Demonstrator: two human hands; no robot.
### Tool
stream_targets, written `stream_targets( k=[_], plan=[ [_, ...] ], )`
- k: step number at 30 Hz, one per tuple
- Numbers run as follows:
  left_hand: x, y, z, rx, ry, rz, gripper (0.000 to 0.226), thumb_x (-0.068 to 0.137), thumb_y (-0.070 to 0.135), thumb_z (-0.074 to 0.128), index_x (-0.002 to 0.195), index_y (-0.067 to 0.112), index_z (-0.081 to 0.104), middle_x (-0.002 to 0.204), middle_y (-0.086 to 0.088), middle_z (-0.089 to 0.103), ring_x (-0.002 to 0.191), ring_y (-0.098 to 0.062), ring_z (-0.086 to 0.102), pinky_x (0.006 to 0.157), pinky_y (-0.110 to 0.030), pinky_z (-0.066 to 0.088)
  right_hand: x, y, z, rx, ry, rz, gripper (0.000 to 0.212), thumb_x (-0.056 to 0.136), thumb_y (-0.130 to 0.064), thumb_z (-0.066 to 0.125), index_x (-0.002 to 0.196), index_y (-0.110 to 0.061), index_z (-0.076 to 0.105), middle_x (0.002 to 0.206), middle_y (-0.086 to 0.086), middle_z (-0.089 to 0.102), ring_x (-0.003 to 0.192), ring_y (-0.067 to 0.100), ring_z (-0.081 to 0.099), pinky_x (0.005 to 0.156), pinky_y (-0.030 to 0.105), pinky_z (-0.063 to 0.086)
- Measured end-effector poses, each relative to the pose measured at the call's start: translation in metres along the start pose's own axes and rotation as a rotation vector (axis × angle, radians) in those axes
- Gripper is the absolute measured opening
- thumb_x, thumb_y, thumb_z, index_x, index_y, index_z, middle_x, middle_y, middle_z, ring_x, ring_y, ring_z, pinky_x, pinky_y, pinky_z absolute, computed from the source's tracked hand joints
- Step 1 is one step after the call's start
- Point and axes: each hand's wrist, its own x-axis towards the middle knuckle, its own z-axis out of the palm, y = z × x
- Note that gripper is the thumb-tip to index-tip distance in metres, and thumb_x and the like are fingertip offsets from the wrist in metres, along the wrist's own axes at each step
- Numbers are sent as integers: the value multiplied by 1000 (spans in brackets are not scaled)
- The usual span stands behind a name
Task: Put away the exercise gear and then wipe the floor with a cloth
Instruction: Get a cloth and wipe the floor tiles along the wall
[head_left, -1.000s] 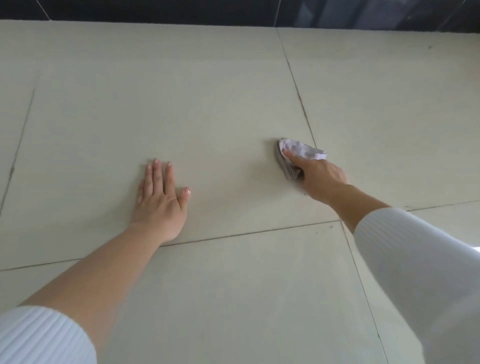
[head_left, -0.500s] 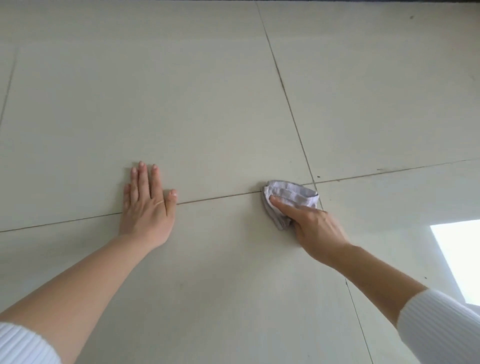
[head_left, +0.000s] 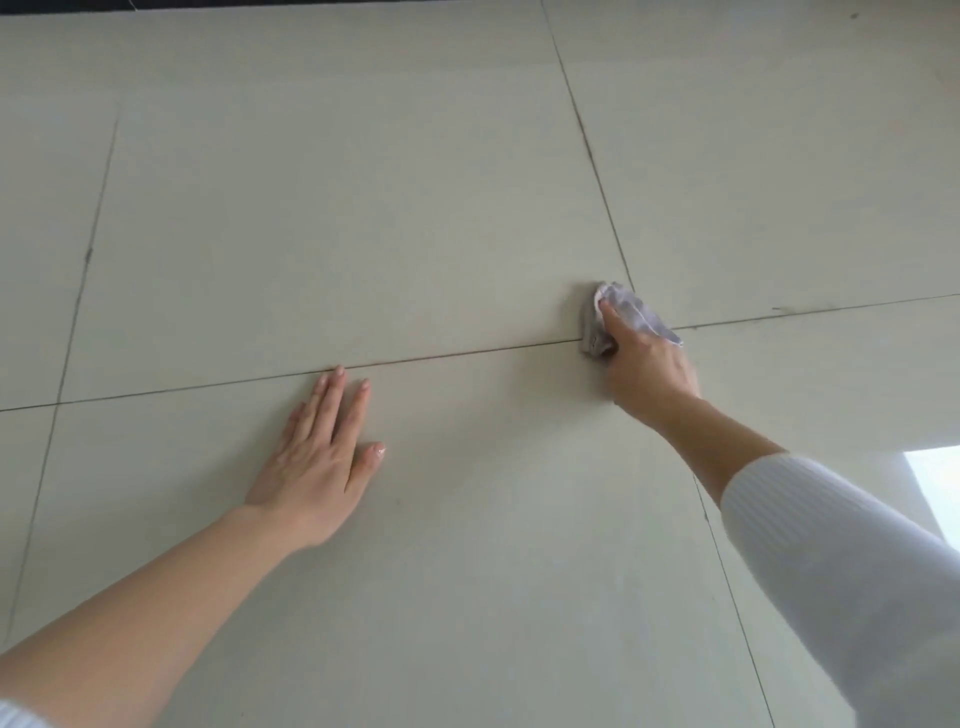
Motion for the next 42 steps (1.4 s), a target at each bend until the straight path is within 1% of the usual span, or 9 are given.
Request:
stream_targets(
  k=[3,8,15,18,21,23,29,35,42],
  plan=[
    [1,2,1,-20,-7,-6,80,80,63,-7,145,19,-21,153,-1,-31,141,-13,-30,117,-32,-11,1,-24,11,-6,2,44,67,88,-6,40,143,-42,29,149,-5,35,101,32,56,67,32,46],
    [-2,-11,-6,-20,-39,51,79,78,66,-5,141,23,-27,149,3,-36,139,-12,-32,116,-29,-13,-55,-60,35,-121,-188,-369,65,92,-11,40,145,-46,25,142,10,43,99,36,59,72,33,44],
    [-29,-22,4,-16,-11,-214,103,73,76,-5,149,7,-14,155,-15,-24,144,-24,-23,118,-37,-8,-138,-92,55,-221,-550,-805,71,90,-10,43,148,-44,17,141,-1,48,102,33,57,66,32,29],
    [-28,-24,7,-38,5,-201,106,70,80,-9,149,9,-15,155,-12,-25,143,-22,-25,117,-36,-9,-122,-77,43,-311,-535,-960,70,91,-10,45,146,-44,22,140,-5,49,106,30,57,64,32,34],
    [-27,-25,9,-60,4,-202,100,73,76,-4,149,12,-17,152,-8,-32,140,-18,-32,117,-35,-13,-82,-49,27,-298,-394,-637,60,97,-20,39,143,-53,19,124,-2,58,96,31,61,65,30,38],
    [-27,-26,9,-79,-4,-198,100,72,76,-5,148,13,-20,148,-4,-38,137,-16,-37,116,-35,-15,-55,-34,20,4,-253,-317,44,99,-23,34,129,-55,38,104,-7,59,89,31,63,68,34,49],
    [-30,-31,3,-65,-2,-175,92,71,75,-9,144,21,-29,147,0,-40,136,-12,-36,117,-37,-6,-14,-81,36,38,-42,24,64,84,-6,38,138,-40,35,141,-2,44,82,26,53,65,30,41],
    [-32,-66,0,-74,65,-32,79,85,65,-5,151,23,-10,159,5,-15,147,-14,-5,117,-35,7,-57,-152,62,-44,-226,-424,65,90,-16,42,145,-46,25,153,-2,31,112,32,57,84,31,44],
    [-29,-85,5,-45,215,-39,72,95,46,10,150,0,13,159,-10,5,147,-17,2,118,-26,-2,-100,-153,61,-301,-503,-946,62,93,-16,46,143,-48,29,131,-4,56,103,28,59,66,29,30]
  ],
)
